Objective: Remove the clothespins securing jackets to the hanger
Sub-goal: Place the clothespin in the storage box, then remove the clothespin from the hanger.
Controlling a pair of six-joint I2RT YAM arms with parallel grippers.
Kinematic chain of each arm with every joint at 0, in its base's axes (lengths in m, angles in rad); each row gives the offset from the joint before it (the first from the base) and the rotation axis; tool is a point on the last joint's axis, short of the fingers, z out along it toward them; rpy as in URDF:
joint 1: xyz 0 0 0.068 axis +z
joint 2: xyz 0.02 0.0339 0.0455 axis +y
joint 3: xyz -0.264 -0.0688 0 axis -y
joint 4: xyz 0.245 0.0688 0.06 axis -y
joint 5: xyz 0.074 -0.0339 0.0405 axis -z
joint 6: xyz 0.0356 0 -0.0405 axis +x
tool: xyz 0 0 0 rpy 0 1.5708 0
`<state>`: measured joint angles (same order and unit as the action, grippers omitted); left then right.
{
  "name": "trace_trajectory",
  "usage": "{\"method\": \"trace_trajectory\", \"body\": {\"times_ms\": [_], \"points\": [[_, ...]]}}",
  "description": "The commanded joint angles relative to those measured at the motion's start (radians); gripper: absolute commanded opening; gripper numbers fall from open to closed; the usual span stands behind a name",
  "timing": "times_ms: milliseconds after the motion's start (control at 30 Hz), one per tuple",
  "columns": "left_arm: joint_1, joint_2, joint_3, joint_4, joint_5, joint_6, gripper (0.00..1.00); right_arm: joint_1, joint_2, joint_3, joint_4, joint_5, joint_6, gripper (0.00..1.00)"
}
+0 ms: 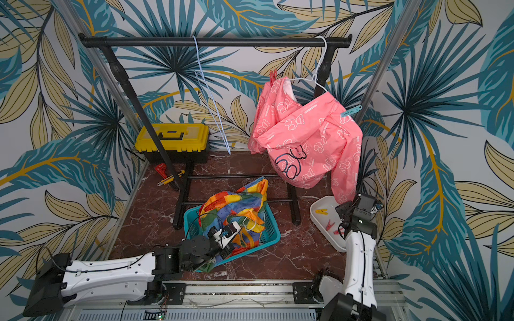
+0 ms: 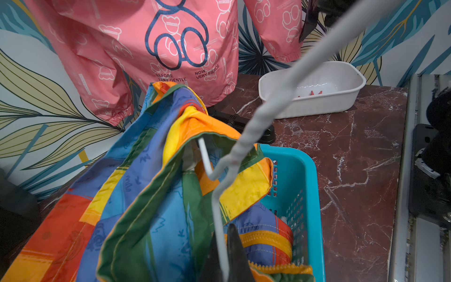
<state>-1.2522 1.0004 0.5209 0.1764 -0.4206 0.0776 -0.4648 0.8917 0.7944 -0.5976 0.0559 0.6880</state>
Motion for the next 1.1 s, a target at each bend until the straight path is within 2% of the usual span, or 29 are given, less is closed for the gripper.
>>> {"method": "trace_trajectory", "body": {"times_ms": [0, 67, 167, 333, 400, 500, 567, 700, 833, 967, 1067], "points": [[0.034, -0.007, 0.028, 0.011, 0.045, -0.037, 0.0, 0.03, -0.152, 0.043, -0.118, 0.018, -0.049, 0.56], [0.07, -0.008, 0.032, 0.011, 0.09, -0.065, 0.0, 0.062, -0.235, 0.062, -0.165, -0.03, -0.061, 0.5], [0.099, 0.009, 0.045, 0.021, 0.128, -0.069, 0.0, 0.167, -0.316, 0.06, -0.199, -0.087, -0.058, 0.48], [0.117, 0.07, 0.087, 0.039, 0.145, -0.046, 0.0, 0.456, -0.307, 0.035, -0.168, -0.111, -0.013, 0.58], [0.121, 0.099, 0.102, 0.05, 0.147, -0.04, 0.0, 0.606, -0.256, 0.027, -0.113, -0.075, 0.002, 0.62], [0.127, 0.136, 0.123, 0.059, 0.143, -0.035, 0.0, 0.89, -0.106, 0.071, -0.059, 0.077, -0.006, 0.67], [0.135, 0.148, 0.125, 0.076, 0.132, -0.035, 0.0, 1.011, -0.017, 0.109, -0.009, 0.144, -0.009, 0.73], [0.146, 0.153, 0.126, 0.08, 0.141, -0.018, 0.0, 1.027, 0.099, 0.126, 0.153, 0.004, 0.021, 0.78], [0.146, 0.155, 0.125, 0.08, 0.143, 0.011, 0.0, 1.047, 0.214, 0.163, 0.246, -0.099, 0.06, 0.78], [0.146, 0.17, 0.131, 0.08, 0.15, 0.03, 0.0, 1.056, 0.265, 0.188, 0.278, -0.113, 0.072, 0.78], [0.146, 0.189, 0.139, 0.087, 0.146, 0.031, 0.0, 1.06, 0.302, 0.215, 0.276, -0.133, 0.077, 0.73]]}}
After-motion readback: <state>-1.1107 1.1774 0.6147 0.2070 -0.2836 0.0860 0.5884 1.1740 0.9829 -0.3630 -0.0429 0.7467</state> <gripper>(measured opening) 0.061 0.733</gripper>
